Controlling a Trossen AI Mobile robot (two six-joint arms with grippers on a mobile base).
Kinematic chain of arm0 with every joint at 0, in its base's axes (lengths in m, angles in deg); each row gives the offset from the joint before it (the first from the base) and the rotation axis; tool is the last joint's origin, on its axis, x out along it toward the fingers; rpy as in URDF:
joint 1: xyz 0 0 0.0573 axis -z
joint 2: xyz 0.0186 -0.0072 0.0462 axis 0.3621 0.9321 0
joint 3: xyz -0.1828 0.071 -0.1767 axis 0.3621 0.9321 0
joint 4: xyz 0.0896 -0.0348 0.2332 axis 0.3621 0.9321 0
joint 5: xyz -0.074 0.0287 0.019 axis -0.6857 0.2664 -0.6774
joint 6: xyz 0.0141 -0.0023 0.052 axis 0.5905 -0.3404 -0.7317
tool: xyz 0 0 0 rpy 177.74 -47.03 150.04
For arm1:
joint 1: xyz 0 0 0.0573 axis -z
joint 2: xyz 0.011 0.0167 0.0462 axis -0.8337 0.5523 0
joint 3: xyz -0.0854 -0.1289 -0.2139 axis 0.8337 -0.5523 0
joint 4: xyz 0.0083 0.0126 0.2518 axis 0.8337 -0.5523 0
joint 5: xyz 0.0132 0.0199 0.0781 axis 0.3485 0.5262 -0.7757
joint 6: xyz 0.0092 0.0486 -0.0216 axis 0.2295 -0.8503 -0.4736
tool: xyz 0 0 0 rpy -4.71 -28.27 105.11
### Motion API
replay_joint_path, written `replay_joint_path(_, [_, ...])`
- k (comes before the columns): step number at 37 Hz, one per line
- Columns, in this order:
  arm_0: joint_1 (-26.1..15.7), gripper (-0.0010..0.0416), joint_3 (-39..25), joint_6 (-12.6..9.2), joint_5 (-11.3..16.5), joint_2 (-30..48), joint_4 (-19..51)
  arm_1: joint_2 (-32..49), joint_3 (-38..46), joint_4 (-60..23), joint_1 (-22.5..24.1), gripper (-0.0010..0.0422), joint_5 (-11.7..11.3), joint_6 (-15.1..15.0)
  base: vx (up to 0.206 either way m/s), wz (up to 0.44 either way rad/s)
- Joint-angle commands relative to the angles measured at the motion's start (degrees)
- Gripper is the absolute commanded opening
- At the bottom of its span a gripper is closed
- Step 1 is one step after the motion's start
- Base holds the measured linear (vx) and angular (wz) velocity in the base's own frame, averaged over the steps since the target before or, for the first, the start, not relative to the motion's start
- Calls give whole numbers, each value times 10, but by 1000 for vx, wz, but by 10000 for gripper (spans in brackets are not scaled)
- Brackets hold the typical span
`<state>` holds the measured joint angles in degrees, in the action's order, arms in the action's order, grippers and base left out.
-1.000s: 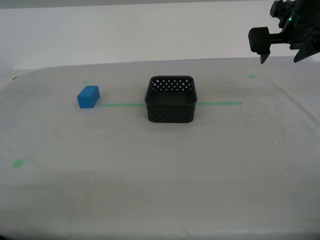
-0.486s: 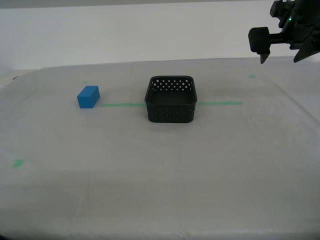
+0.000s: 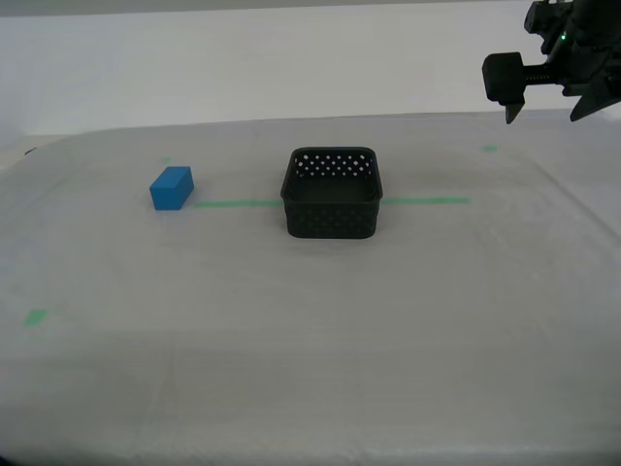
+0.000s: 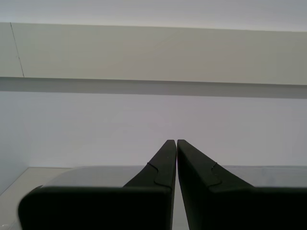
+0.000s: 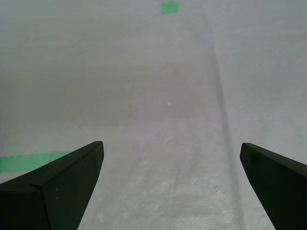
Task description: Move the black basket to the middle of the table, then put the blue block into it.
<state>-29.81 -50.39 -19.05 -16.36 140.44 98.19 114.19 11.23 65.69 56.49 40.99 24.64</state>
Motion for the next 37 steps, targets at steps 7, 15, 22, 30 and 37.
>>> replay_joint_path(7, [0, 399, 0, -1, -1, 0, -1, 0, 1, 2, 0, 0, 0, 2, 0, 0])
replay_joint_path(15, [0, 399, 0, -1, -1, 0, -1, 0, 1, 2, 0, 0, 0, 15, 0, 0])
replay_joint_path(22, [0, 398, 0, -1, -1, 0, -1, 0, 1, 0, 0, 0, 4, 14, 0, 0])
replay_joint_path(30, [0, 398, 0, -1, -1, 0, -1, 0, 1, -12, 0, 0, 12, 15, 0, 0])
replay_joint_path(37, [0, 399, 0, -1, -1, 0, -1, 0, 7, -45, 0, 22, 11, 19, 0, 0])
